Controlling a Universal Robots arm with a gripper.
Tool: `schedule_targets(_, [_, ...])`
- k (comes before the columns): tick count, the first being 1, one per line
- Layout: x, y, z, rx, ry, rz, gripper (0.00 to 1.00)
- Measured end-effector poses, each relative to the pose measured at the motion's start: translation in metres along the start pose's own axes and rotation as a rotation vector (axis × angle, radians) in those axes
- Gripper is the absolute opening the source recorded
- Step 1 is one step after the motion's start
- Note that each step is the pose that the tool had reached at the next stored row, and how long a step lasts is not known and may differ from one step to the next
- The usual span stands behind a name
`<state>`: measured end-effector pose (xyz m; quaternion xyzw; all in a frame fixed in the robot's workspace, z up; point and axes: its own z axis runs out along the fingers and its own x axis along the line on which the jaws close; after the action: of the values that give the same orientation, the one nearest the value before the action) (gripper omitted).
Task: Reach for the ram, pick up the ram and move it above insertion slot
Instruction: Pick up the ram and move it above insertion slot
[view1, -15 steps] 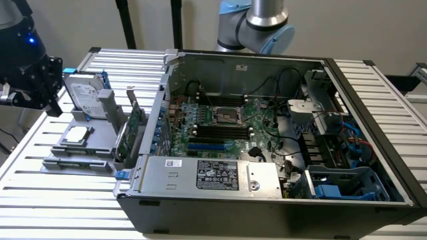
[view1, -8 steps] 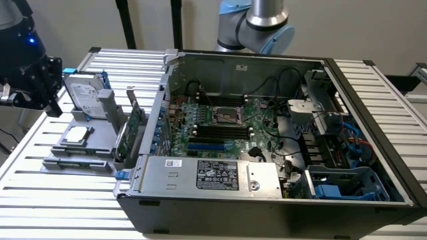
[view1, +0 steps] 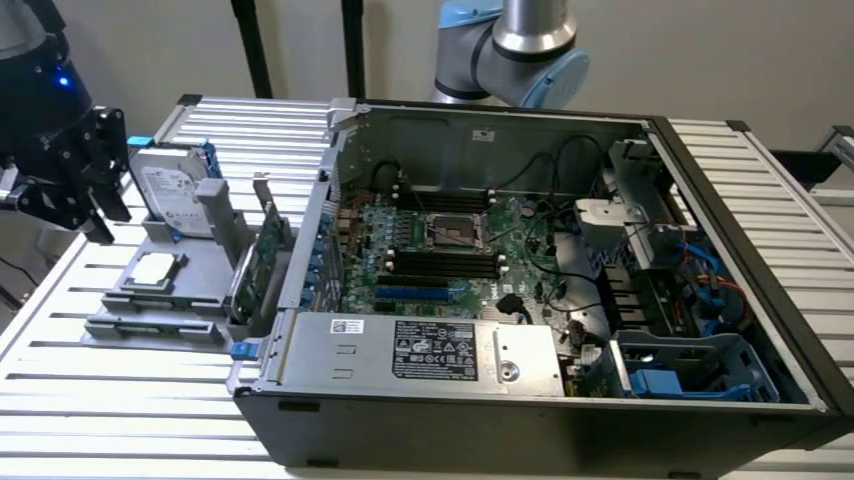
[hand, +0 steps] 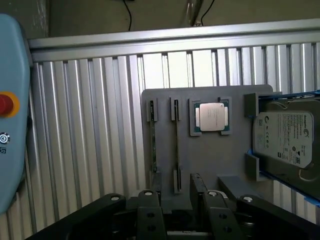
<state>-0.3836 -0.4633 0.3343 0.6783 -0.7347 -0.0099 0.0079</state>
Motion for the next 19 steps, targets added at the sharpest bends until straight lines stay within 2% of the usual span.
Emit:
schedule_targets(5, [0.006,-0.0005,0.0028,-0.0002,-0.0022,0.000,0.36])
schedule_targets(10, [0.010,-0.0027,0.0114,-0.0003,-0.0037,-0.003,0.36])
schedule_targets(19, [0.011,-0.0161,0.0274,-0.0004,-0.0032,-0.021,0.36])
